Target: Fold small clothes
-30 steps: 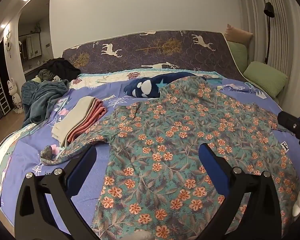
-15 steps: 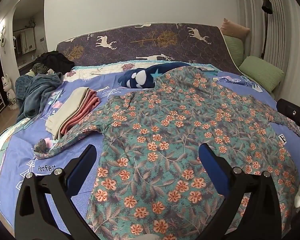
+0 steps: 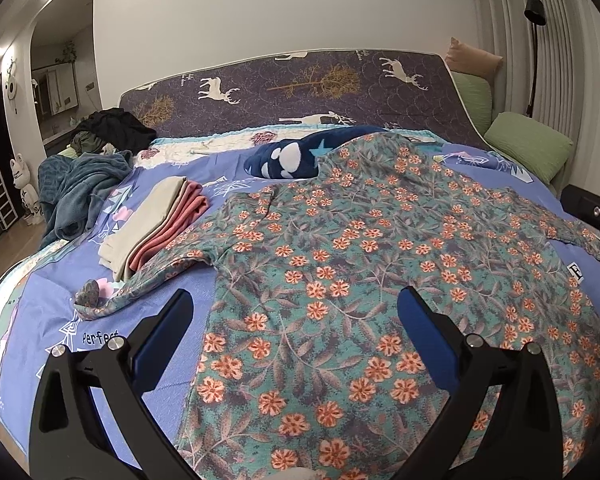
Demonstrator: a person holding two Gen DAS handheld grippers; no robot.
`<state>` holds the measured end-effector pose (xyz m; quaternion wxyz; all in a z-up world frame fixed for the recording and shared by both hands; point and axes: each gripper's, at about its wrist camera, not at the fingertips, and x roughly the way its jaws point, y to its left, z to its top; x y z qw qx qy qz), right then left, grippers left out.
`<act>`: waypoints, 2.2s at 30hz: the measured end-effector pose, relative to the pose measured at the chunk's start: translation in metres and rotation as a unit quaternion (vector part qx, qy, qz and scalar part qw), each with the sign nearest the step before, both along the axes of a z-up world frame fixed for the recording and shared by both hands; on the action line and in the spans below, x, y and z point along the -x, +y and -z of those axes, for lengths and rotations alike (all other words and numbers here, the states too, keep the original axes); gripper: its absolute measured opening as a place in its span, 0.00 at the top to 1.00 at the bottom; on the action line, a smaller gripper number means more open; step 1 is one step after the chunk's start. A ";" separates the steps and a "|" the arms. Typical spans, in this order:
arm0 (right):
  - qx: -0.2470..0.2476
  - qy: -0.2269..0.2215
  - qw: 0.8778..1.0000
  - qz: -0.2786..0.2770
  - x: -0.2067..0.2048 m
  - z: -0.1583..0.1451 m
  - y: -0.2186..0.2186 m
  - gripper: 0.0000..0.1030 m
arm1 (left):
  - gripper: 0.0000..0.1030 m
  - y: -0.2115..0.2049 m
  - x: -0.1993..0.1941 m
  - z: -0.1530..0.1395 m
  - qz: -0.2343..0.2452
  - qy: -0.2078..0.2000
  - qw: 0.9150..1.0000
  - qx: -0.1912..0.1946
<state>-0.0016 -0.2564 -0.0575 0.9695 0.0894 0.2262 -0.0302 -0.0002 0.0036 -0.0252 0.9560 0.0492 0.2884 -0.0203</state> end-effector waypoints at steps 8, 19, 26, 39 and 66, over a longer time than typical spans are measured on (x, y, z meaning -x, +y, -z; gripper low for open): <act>-0.011 -0.006 1.000 0.003 0.002 0.000 -0.002 0.02 | 0.01 0.006 0.004 0.002 0.010 -0.016 1.000 0.015; -0.003 -0.002 1.000 0.000 0.001 0.001 0.000 0.02 | 0.01 0.012 0.000 0.006 0.034 0.008 0.999 0.034; 0.003 -0.001 1.000 0.001 0.000 0.001 0.001 0.02 | 0.02 0.014 0.000 0.010 0.044 0.014 0.998 0.040; 0.009 0.000 1.000 -0.002 -0.001 0.000 0.004 0.02 | 0.06 0.019 -0.004 0.018 0.036 0.031 0.998 0.036; 0.023 0.005 1.000 -0.020 -0.009 0.003 0.014 0.02 | 0.28 0.046 -0.009 0.027 0.047 0.057 0.991 0.112</act>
